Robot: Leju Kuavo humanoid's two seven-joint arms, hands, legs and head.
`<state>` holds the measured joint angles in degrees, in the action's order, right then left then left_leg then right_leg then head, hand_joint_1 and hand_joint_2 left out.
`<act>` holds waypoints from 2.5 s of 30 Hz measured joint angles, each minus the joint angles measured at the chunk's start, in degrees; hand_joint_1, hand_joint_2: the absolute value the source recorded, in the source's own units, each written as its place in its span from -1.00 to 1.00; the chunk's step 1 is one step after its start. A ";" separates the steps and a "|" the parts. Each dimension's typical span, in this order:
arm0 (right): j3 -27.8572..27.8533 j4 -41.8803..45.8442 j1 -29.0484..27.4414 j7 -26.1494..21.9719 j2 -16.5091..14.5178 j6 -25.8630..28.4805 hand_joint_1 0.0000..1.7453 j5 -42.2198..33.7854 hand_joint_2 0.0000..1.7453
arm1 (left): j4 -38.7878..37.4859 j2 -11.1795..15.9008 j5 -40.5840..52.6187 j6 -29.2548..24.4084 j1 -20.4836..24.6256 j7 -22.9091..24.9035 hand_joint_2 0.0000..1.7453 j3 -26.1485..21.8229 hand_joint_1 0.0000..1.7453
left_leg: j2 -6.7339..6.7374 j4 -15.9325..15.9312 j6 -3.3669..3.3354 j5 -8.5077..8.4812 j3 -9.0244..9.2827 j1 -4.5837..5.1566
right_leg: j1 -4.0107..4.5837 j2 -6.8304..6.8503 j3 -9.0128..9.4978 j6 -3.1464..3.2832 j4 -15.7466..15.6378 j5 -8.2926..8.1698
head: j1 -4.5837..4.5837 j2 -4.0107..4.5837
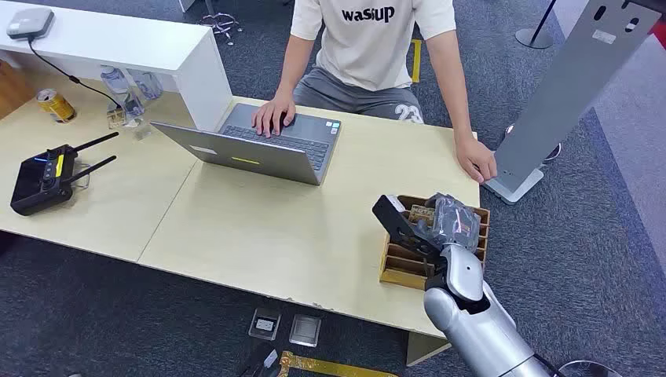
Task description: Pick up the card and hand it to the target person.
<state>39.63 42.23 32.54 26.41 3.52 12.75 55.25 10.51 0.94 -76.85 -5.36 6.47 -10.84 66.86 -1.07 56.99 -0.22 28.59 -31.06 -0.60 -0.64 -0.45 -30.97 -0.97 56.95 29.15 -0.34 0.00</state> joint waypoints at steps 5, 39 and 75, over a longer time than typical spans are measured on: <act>0.00 -0.86 0.02 -0.14 0.01 0.31 -0.19 -0.05 1.00 | 0.00 0.00 0.02 0.00 0.00 0.00 -1.00 0.00 -1.00 | 0.00 0.00 0.00 0.00 -0.01 0.00 | 0.00 0.00 0.00 0.00 0.00 0.00 | -0.01 0.00; 0.11 -2.79 0.77 -0.24 -1.04 0.62 0.96 -0.05 1.00 | 0.00 0.00 0.47 -0.14 0.00 -0.36 1.00 0.08 -1.00 | 0.00 0.00 0.00 0.00 0.01 0.00 | 0.00 0.00 0.01 0.00 0.00 0.00 | -0.01 0.00; -1.40 21.58 1.38 -7.79 1.34 15.48 0.96 9.28 1.00 | 0.00 -0.02 -1.08 -0.11 -0.23 -2.47 1.00 0.35 -1.00 | 0.00 0.00 0.00 0.00 0.00 0.00 | 0.00 0.00 0.01 0.00 0.01 0.00 | 0.01 0.00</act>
<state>38.23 63.81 33.92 18.62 4.86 28.23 64.53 10.51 0.92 -77.93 -5.47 6.24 -13.31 67.21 -1.07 56.99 -0.22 28.59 -31.06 -0.60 -0.64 -0.45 -30.96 -0.97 56.96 29.15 -0.33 0.00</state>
